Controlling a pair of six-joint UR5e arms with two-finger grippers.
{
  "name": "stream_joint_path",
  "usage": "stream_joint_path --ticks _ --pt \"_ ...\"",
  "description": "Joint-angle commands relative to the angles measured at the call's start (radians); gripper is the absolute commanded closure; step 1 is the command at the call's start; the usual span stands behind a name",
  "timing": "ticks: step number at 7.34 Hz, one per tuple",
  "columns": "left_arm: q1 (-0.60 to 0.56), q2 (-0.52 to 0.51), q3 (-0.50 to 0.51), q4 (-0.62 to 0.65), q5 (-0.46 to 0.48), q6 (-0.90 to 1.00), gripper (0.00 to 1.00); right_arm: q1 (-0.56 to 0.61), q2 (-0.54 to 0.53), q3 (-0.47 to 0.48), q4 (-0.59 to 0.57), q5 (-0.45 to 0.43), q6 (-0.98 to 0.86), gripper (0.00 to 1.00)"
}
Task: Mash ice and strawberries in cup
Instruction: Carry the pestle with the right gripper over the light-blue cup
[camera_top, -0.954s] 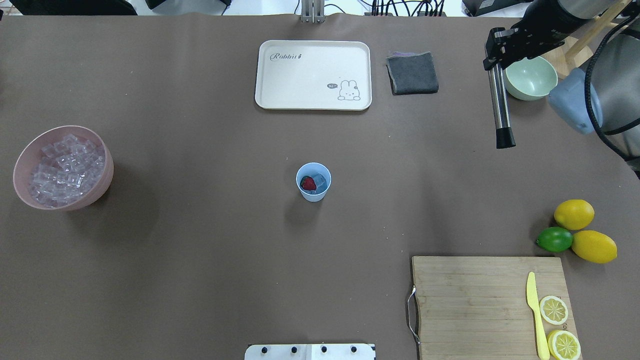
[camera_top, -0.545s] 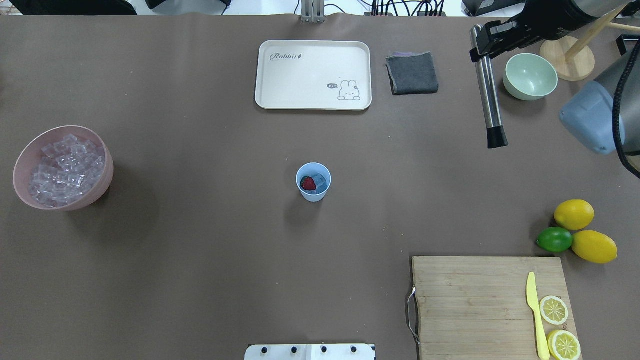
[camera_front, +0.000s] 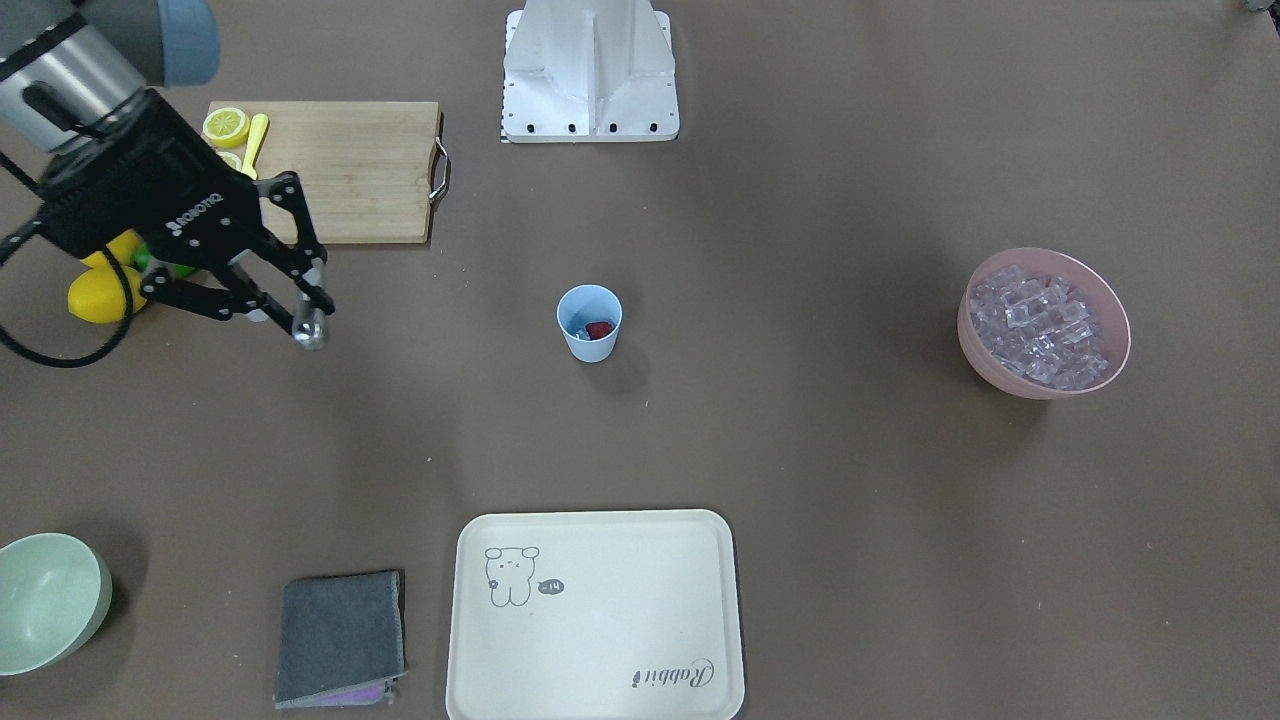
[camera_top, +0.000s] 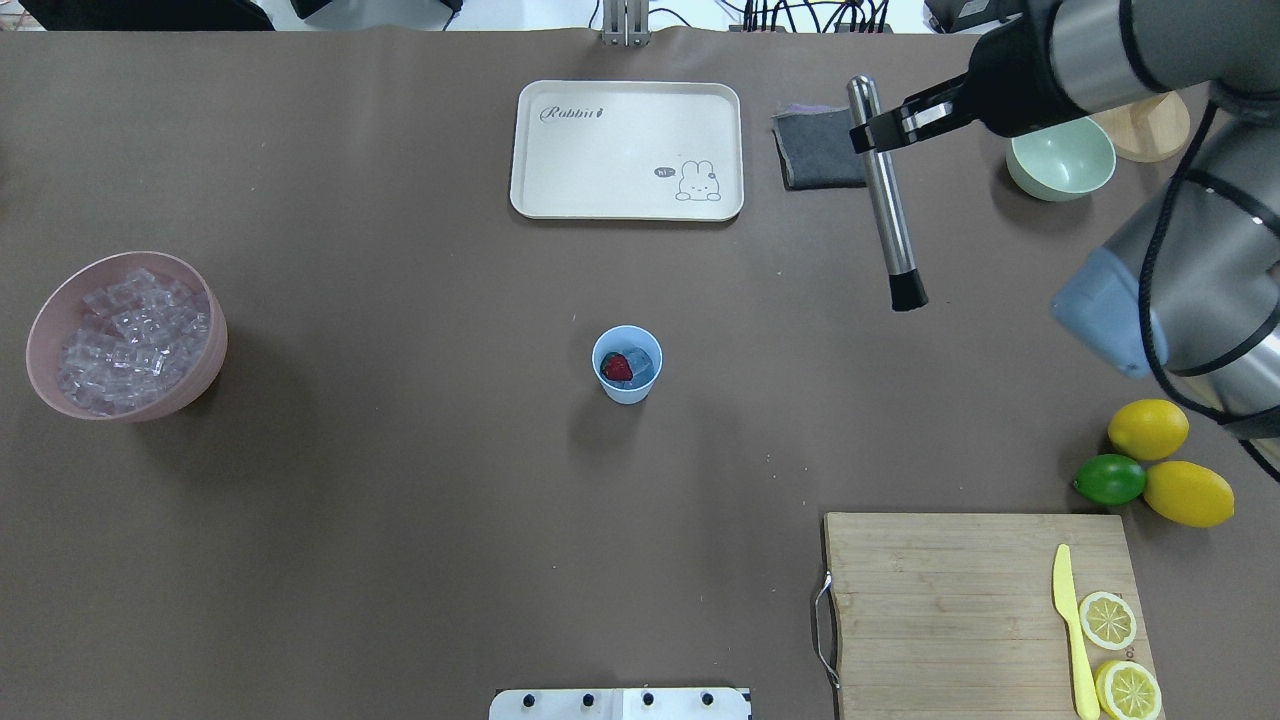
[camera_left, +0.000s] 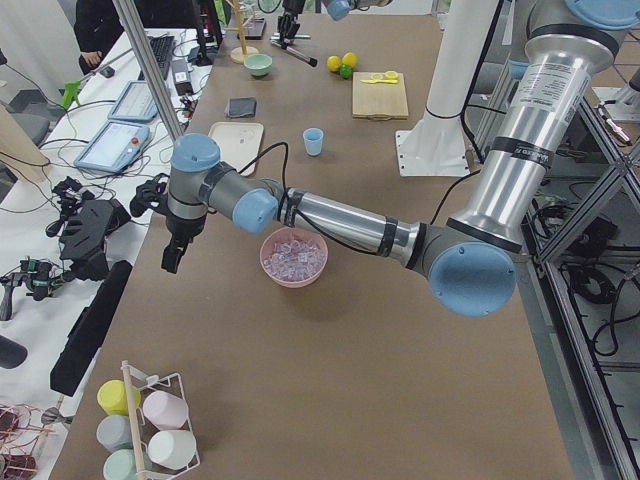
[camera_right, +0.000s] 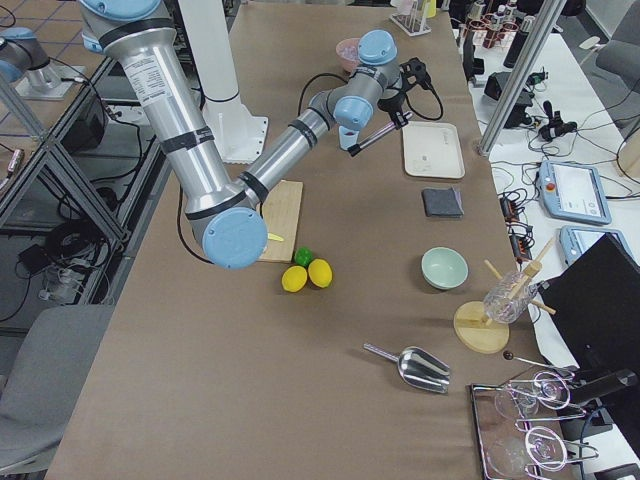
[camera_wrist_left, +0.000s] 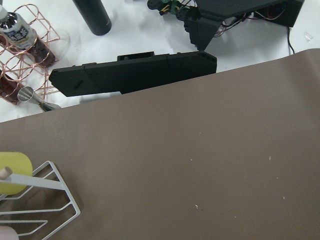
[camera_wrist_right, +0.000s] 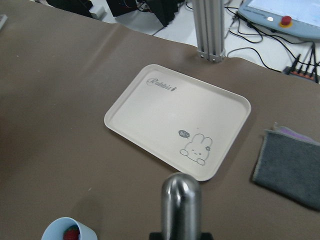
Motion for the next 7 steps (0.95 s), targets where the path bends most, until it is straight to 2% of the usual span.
stream_joint_path --ticks 1,3,4,6,7 --pt "-0.06 0.015 0.075 0.008 0.003 -0.04 0.02 -0.13 -0.028 -0.034 0.262 -0.11 0.02 1.0" --pt "-0.09 0.034 0.124 0.008 0.001 -0.038 0.02 -0.135 -0.075 -0.031 0.418 -0.165 0.048 1.0" --pt "-0.104 0.035 0.129 0.009 0.001 -0.041 0.02 -0.147 -0.093 -0.032 0.457 -0.217 0.051 1.0" --pt "-0.106 0.035 0.165 0.009 0.001 -0.041 0.02 -0.198 -0.115 -0.077 0.627 -0.341 0.086 1.0" --pt "-0.106 0.035 0.176 0.009 0.001 -0.041 0.02 -0.244 -0.113 -0.075 0.635 -0.386 0.085 1.0"
